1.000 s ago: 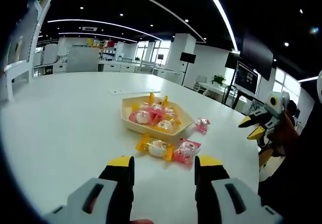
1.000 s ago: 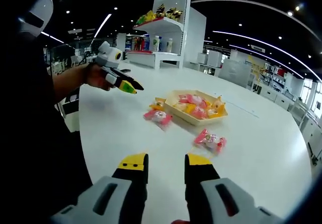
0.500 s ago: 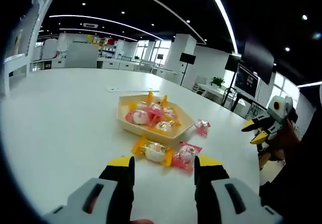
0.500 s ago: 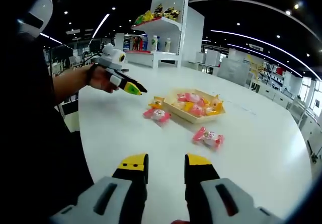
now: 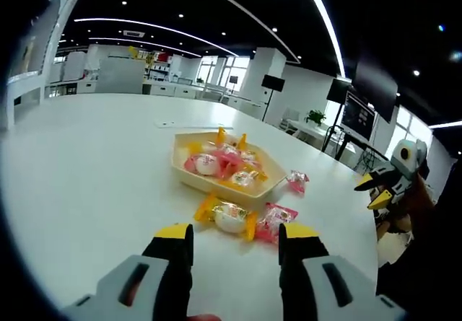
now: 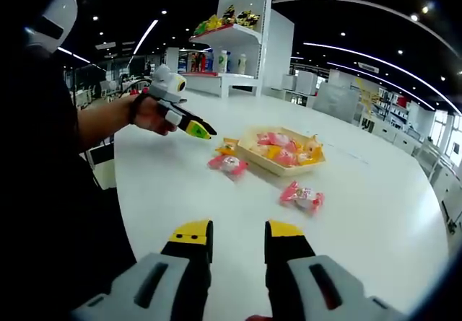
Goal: Pick up the marshmallows scattered on the table and place them into the bowl on the table
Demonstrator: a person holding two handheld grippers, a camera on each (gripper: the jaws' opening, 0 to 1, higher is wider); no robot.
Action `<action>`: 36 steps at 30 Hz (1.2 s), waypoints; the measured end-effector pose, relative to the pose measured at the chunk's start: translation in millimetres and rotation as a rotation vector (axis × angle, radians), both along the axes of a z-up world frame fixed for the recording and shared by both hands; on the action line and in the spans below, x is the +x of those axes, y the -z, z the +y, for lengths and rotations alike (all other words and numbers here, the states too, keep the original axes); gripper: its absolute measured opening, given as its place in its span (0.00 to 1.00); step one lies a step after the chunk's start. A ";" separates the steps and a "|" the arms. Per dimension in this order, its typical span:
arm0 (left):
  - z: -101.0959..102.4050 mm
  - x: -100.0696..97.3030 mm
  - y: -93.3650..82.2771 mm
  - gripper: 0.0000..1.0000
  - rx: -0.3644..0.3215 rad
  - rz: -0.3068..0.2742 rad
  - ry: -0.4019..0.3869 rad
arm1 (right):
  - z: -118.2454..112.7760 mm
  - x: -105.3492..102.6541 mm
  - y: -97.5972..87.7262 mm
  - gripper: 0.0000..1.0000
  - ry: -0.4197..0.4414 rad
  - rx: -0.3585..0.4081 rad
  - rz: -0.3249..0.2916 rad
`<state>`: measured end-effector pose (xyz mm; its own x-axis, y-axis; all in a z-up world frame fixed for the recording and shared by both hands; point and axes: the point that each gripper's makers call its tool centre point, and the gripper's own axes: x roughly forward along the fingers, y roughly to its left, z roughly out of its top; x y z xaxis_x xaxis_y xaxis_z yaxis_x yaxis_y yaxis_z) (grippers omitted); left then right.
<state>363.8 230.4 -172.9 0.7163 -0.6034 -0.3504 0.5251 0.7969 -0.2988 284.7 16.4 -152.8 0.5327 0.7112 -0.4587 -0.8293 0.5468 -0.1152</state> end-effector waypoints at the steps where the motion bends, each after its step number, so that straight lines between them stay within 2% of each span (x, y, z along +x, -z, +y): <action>1: 0.0 0.8 0.4 0.48 0.000 0.001 -0.001 | -0.3 0.3 0.1 0.29 0.002 0.001 0.001; 15: -6.0 13.8 1.6 0.47 0.000 0.002 -0.007 | -3.8 0.5 1.9 0.29 0.009 -0.003 0.004; 18: -2.2 20.5 5.6 0.47 0.034 -0.003 -0.012 | -3.9 0.5 1.7 0.29 0.007 -0.004 0.003; 36: -10.6 39.1 21.1 0.47 0.031 0.022 0.006 | -3.6 -2.2 1.7 0.28 0.012 -0.011 0.005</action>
